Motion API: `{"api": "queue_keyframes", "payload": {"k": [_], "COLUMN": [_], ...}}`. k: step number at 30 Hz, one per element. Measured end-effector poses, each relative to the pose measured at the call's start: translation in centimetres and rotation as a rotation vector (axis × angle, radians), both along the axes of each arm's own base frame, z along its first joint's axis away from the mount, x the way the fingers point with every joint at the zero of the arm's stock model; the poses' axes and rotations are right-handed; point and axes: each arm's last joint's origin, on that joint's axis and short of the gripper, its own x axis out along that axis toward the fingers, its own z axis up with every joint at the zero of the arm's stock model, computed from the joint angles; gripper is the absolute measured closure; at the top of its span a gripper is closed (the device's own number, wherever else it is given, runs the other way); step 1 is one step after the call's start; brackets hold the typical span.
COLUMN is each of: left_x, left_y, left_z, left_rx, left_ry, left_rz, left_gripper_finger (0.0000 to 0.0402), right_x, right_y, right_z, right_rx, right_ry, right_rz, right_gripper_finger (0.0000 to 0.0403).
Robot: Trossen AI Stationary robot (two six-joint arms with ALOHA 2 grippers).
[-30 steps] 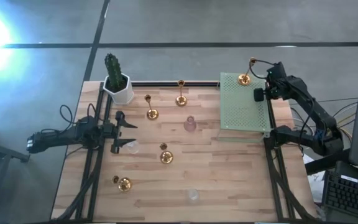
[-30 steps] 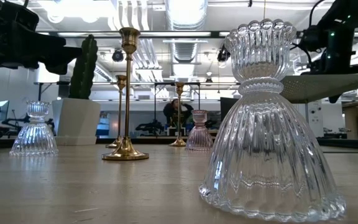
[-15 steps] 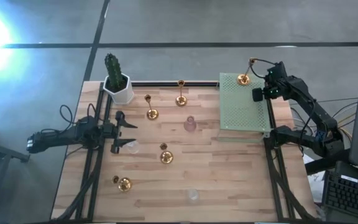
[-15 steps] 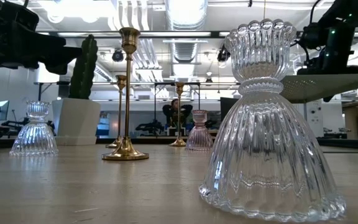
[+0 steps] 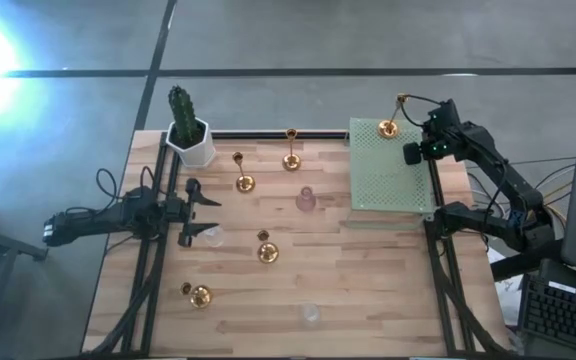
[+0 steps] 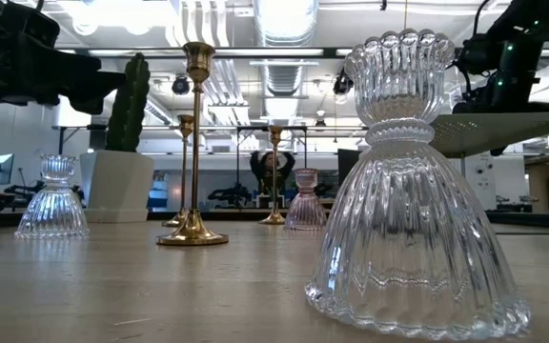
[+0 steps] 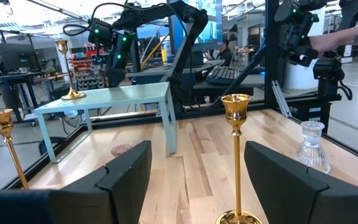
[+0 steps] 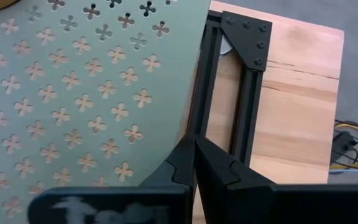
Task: Pick & Place candle stick holders
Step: Adjust the shelf, then put the bottom transparent glass candle holder on the shelf
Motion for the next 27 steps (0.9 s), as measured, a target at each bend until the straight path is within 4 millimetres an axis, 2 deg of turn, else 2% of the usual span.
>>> {"api": "queue_keyframes", "payload": {"k": [9,27], "left_x": [0.0,0.0], "left_y": [0.0,0.0], "left_z": [0.01,0.02], "left_rx": [0.0,0.0], "left_ry": [-0.001,-0.001], "left_rz": [0.0,0.0], "left_gripper_finger": [0.014,0.014], "right_x": [0.73,0.97], "right_y": [0.06,-0.24], "right_z": [0.1,0.54], "right_rx": [-0.012,-0.079], "right_ry": [-0.03,-0.037], "right_rz": [0.052,-0.035], "right_gripper_finger": [0.0395,0.0395]}}
